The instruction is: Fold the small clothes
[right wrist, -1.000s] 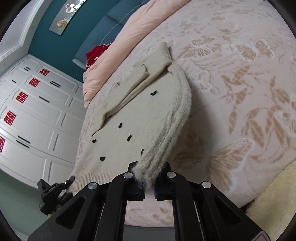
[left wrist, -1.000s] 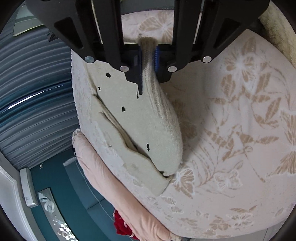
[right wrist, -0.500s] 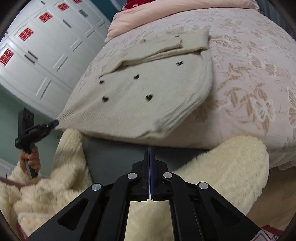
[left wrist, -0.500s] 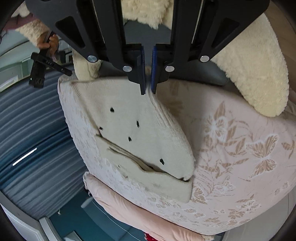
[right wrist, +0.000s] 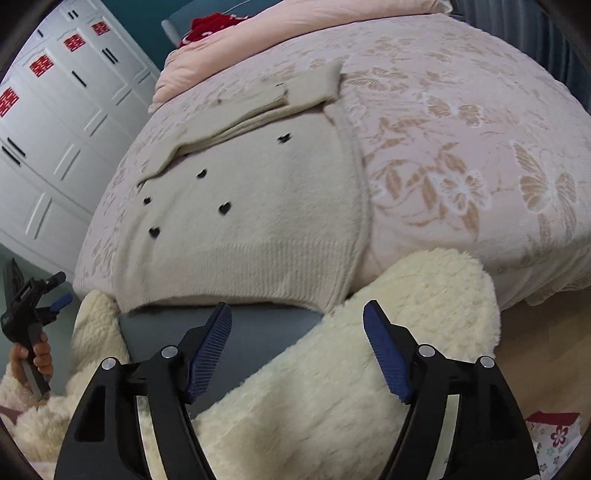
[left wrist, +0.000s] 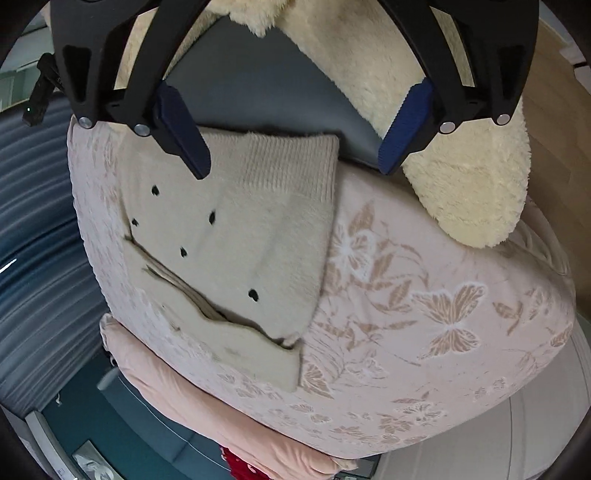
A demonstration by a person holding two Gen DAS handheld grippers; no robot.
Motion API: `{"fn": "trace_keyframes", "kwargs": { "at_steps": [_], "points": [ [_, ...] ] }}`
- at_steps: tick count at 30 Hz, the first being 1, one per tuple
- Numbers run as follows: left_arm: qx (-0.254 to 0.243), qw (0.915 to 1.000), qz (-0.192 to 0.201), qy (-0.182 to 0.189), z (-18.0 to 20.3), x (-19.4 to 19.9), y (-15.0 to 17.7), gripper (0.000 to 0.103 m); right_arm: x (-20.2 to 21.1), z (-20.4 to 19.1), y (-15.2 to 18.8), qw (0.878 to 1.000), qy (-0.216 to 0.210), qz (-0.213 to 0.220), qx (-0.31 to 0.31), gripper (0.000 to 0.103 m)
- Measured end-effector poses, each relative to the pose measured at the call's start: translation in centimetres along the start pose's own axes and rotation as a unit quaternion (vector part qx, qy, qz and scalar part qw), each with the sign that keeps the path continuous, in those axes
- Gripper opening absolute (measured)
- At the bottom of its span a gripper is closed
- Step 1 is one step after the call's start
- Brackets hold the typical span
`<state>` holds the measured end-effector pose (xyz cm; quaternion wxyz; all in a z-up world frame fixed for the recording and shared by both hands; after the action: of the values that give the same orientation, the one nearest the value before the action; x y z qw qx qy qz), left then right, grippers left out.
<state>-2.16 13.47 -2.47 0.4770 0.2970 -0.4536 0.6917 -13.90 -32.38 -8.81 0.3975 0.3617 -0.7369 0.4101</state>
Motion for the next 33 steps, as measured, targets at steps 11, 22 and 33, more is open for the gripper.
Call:
{"fn": "trace_keyframes", "kwargs": {
  "at_steps": [11,22,33],
  "points": [
    [0.064,0.9927,-0.101,-0.007,-2.0,-10.3,0.1,0.090,-8.2,-0.1,-2.1,0.996,-0.003,-0.050,-0.068,0.079],
    [0.067,0.9883,-0.132,0.038,0.2,-12.9,1.4,0.075,-9.9,-3.4,-3.2,0.995,-0.072,-0.052,-0.052,0.009],
    [-0.014,0.9868,-0.092,0.132,2.2,-1.5,1.8,0.006,0.2,-2.7,-1.0,0.990,-0.135,-0.008,-0.043,0.007]
  ]
}}
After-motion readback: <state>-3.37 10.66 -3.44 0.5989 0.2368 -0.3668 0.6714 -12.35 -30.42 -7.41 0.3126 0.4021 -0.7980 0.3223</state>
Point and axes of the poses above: each gripper's, at about its wrist camera, not at the fingertips, and x roughly against the way its jaws point, z to its right, y to its underside, the point moved 5 cm from there along -x, roughly the way its jaws point, and after that the axes turned 3 degrees about -z, right-handed, at the moved point
